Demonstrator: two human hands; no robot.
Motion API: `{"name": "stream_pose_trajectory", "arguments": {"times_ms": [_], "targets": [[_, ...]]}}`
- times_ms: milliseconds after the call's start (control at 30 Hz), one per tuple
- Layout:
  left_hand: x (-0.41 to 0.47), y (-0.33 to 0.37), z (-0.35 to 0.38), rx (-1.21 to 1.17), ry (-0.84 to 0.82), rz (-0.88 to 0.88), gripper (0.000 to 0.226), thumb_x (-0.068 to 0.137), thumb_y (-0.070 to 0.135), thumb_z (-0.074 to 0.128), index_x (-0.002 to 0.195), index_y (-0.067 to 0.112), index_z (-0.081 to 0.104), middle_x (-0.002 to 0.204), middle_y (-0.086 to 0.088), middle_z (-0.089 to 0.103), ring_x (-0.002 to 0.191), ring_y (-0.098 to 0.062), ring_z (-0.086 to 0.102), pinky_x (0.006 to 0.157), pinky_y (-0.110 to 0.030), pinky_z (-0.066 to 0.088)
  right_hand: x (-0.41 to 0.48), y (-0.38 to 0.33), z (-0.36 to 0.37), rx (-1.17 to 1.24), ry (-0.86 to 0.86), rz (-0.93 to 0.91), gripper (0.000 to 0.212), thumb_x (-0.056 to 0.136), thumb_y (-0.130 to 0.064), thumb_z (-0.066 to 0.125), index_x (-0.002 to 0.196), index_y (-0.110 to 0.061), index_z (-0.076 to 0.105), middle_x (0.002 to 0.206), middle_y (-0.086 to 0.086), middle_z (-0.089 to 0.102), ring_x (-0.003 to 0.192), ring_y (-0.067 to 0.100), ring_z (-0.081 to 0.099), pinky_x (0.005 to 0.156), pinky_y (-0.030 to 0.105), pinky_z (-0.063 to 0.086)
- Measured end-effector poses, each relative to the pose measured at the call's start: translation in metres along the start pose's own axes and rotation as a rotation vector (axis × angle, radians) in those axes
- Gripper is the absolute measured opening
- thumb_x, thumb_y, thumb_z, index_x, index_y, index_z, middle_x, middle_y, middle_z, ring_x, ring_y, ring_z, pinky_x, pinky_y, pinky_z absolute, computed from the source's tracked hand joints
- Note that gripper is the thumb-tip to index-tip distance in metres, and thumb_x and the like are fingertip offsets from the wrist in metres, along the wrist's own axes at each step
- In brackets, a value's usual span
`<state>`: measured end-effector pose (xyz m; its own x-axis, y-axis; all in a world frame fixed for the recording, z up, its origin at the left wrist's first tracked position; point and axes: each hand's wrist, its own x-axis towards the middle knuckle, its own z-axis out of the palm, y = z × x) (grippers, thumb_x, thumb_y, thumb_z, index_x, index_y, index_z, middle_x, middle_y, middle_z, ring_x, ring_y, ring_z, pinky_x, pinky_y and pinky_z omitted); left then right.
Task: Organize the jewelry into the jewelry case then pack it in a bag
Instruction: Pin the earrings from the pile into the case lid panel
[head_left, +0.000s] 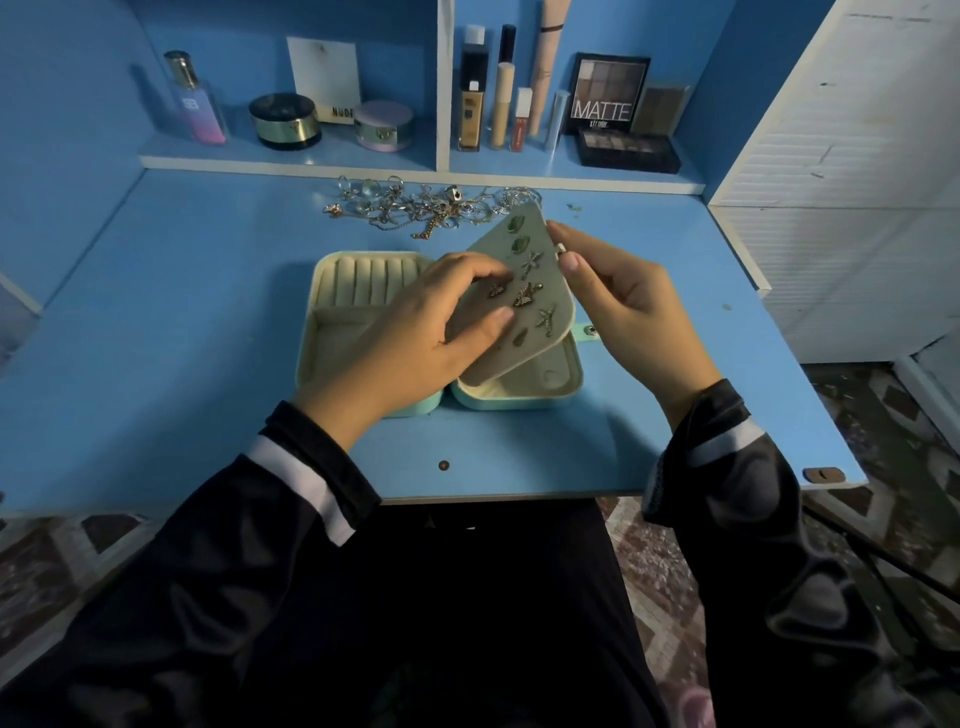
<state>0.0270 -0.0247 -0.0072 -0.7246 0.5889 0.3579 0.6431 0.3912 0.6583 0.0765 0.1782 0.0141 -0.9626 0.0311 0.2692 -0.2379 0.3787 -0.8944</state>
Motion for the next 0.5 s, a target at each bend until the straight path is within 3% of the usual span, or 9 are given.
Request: {"name": "stream_pose_trajectory", "arguments": {"times_ms": [133, 333, 500], "targets": [[0.002, -0.001, 0.007, 0.075, -0.051, -0.021, 0.046, 0.098, 0.04, 0.052, 0.14, 0.021, 0.047, 0.14, 0.008, 0.047, 0.125, 0.002, 0.041, 0.102, -0.007, 0.028, -0.006, 0.009, -0.006, -0.063, -0.016, 0.03, 0.037, 0.102, -0.02, 0.047, 0.136, -0.006, 0.053, 0.138, 0.0, 0.055, 0.13, 0.002, 0.047, 0.109, 0.021, 0.037], [0.006, 0.0, 0.01, 0.187, -0.154, -0.036, 0.052, 0.1, 0.046, 0.047, 0.147, 0.024, 0.041, 0.15, 0.012, 0.038, 0.135, -0.006, 0.039, 0.108, -0.032, 0.038, -0.013, 0.031, -0.01, -0.154, -0.035, 0.08, 0.04, 0.103, -0.025, 0.044, 0.139, -0.012, 0.051, 0.143, -0.004, 0.05, 0.134, 0.002, 0.042, 0.114, 0.028, 0.033], [0.008, 0.003, 0.012, 0.251, -0.237, -0.071, 0.054, 0.099, 0.044, 0.048, 0.149, 0.025, 0.039, 0.154, 0.014, 0.032, 0.136, -0.007, 0.034, 0.108, -0.02, 0.024, -0.019, 0.046, -0.009, -0.287, -0.082, 0.09, 0.039, 0.102, -0.021, 0.045, 0.14, -0.011, 0.048, 0.148, -0.001, 0.043, 0.137, 0.001, 0.035, 0.115, 0.016, 0.026]]}}
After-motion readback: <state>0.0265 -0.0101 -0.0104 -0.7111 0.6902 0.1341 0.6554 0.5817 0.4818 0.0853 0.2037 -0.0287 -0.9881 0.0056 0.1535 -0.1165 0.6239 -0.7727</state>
